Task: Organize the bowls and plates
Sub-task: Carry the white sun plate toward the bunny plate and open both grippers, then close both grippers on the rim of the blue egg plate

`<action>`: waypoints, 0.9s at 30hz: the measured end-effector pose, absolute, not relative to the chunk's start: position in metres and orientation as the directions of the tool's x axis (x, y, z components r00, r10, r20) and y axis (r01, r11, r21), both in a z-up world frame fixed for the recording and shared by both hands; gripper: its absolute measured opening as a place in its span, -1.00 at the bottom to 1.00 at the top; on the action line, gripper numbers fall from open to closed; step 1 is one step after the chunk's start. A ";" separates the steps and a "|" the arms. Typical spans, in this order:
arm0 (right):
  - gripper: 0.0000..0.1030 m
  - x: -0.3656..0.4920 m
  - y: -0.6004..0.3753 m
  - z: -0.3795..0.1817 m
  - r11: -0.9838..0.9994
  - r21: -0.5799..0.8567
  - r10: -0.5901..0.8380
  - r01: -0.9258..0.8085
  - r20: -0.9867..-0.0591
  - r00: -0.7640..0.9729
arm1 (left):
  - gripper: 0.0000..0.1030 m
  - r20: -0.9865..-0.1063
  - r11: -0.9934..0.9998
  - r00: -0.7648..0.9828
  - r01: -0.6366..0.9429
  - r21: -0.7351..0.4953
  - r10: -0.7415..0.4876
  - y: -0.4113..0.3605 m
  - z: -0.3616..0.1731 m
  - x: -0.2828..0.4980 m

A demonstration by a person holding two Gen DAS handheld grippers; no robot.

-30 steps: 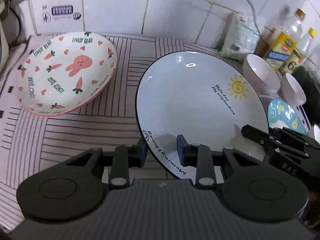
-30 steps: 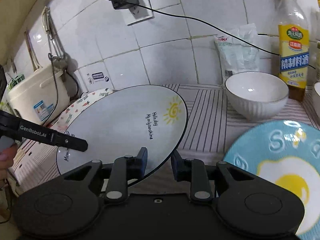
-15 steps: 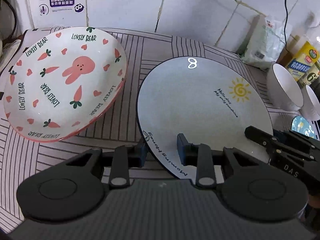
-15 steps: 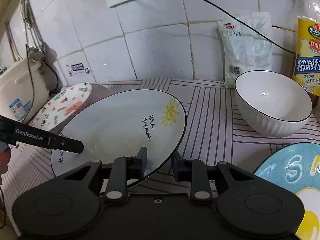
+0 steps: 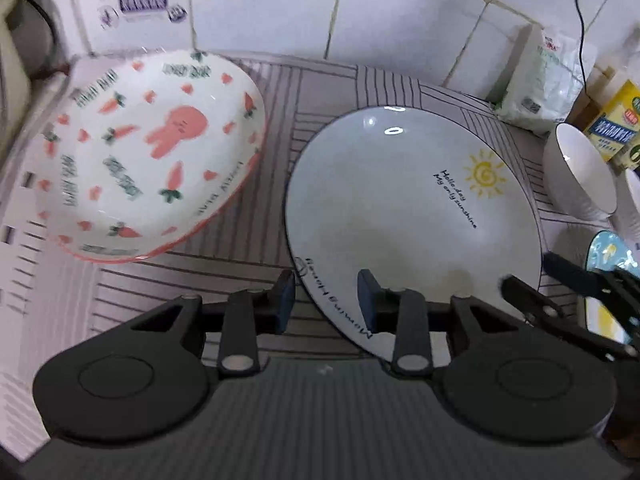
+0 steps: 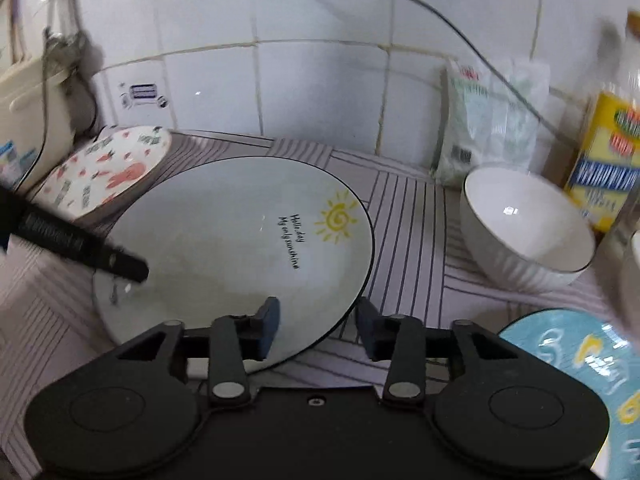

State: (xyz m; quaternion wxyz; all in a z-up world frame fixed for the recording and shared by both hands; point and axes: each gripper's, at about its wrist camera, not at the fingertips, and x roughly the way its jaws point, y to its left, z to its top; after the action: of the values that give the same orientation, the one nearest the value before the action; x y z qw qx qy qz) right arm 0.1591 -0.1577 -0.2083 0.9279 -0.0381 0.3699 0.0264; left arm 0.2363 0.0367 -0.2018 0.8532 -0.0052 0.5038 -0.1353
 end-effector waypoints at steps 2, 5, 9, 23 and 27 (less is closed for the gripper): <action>0.10 0.144 -0.159 -0.199 0.994 -0.054 0.036 -0.096 -0.667 0.745 | -0.20 -0.854 0.968 0.476 0.221 -0.118 -0.212 0.035 -0.192 0.228; 0.22 0.121 -0.162 -0.183 0.993 -0.045 0.056 -0.110 -0.638 0.768 | -0.19 -0.844 0.965 0.488 0.233 -0.121 -0.224 0.033 -0.178 0.214; 0.32 0.087 -0.173 -0.158 0.994 -0.031 0.068 -0.109 -0.600 0.797 | -0.07 -0.824 0.954 0.505 0.268 -0.132 -0.256 0.023 -0.162 0.194; 0.65 -0.016 -0.211 -0.112 0.995 -0.087 -0.092 0.056 -0.499 0.862 | -0.06 -0.780 0.832 0.449 0.531 -0.161 -0.437 -0.050 -0.122 0.122; 0.68 -0.032 -0.225 -0.118 0.991 -0.083 -0.130 0.102 -0.504 0.854 | -0.04 -0.776 0.799 0.421 0.577 -0.171 -0.470 -0.070 -0.127 0.113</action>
State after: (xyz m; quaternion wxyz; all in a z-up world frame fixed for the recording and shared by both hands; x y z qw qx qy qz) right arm -0.0324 -0.2254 -0.1183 0.9623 -0.0268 0.2638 -0.0604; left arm 0.1130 -0.0703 -0.1274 0.8407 0.0607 0.4389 -0.3112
